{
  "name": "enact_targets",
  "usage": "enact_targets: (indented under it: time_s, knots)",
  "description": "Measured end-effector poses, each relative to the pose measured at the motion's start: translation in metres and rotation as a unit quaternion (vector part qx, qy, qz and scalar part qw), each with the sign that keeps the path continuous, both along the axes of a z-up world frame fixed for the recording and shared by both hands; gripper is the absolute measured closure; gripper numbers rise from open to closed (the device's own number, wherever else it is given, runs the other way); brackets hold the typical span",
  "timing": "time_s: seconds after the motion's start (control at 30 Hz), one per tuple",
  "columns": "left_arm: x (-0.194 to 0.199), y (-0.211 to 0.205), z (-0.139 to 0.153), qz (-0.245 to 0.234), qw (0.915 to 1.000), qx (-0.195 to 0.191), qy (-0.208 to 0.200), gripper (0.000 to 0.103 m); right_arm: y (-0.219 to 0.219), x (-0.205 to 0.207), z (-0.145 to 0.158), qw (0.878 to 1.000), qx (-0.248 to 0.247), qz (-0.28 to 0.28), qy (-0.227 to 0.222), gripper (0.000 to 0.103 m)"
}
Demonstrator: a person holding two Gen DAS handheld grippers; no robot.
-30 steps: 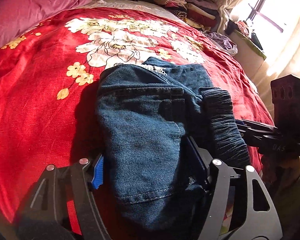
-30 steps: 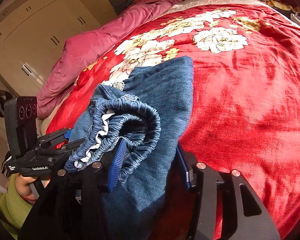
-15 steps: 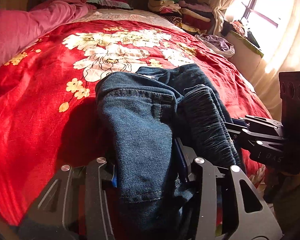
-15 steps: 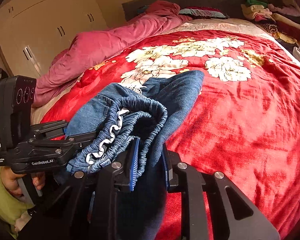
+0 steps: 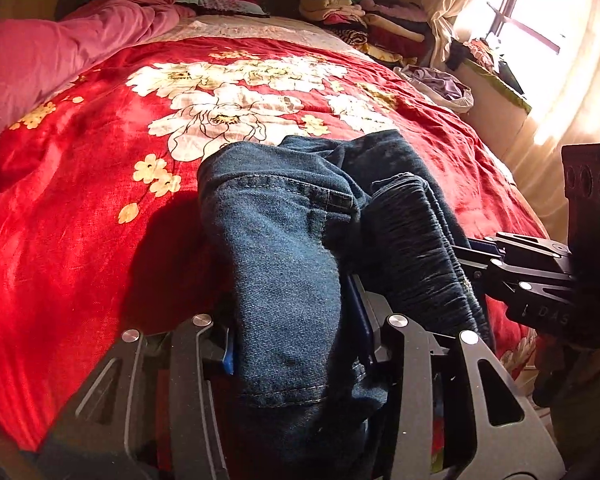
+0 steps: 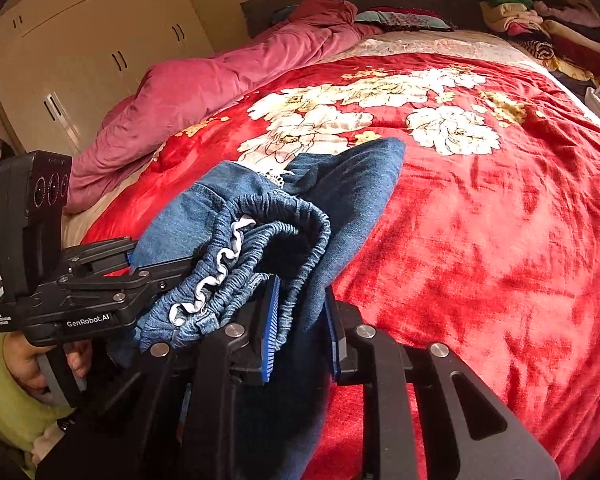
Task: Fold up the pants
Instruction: 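Grasp the pants end with both grippers and fold it over again, then lay the folded pants down and open both grippers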
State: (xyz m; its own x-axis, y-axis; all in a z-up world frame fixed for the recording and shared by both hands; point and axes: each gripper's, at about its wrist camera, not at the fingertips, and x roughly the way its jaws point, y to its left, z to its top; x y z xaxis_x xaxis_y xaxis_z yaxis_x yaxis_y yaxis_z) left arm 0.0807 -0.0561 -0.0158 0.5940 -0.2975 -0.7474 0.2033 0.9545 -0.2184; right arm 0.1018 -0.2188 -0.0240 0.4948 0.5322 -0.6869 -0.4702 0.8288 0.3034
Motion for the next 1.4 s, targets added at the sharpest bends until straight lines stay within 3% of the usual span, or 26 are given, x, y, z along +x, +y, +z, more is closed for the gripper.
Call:
enact_targets:
  time_s: [0.1, 0.2, 0.6, 0.97, 1.4]
  knots:
    - [0.004, 0.004, -0.007, 0.004, 0.9998, -0.016, 0.010, 0.069, 0.000, 0.004, -0.006, 1.000, -0.001, -0.002, 0.009, 0.082]
    - [0.002, 0.005, -0.004, 0.005, 0.9996, -0.027, 0.010, 0.076, 0.001, 0.003, -0.006, 1.000, 0.001, 0.000, 0.008, 0.086]
    - [0.003, -0.005, 0.035, -0.008, 0.9995, -0.019, -0.024, 0.078, 0.002, -0.001, 0.034, 0.999, 0.004, 0.007, -0.048, 0.088]
    - [0.040, -0.005, 0.044, -0.004, 0.9996, -0.004, -0.028, 0.078, 0.010, 0.033, 0.055, 0.997, 0.000, 0.008, -0.076, 0.088]
    - [0.077, 0.004, 0.047, 0.006, 0.9995, -0.002, -0.031, 0.078, 0.022, 0.073, 0.058, 0.996, -0.012, 0.007, -0.083, 0.088]
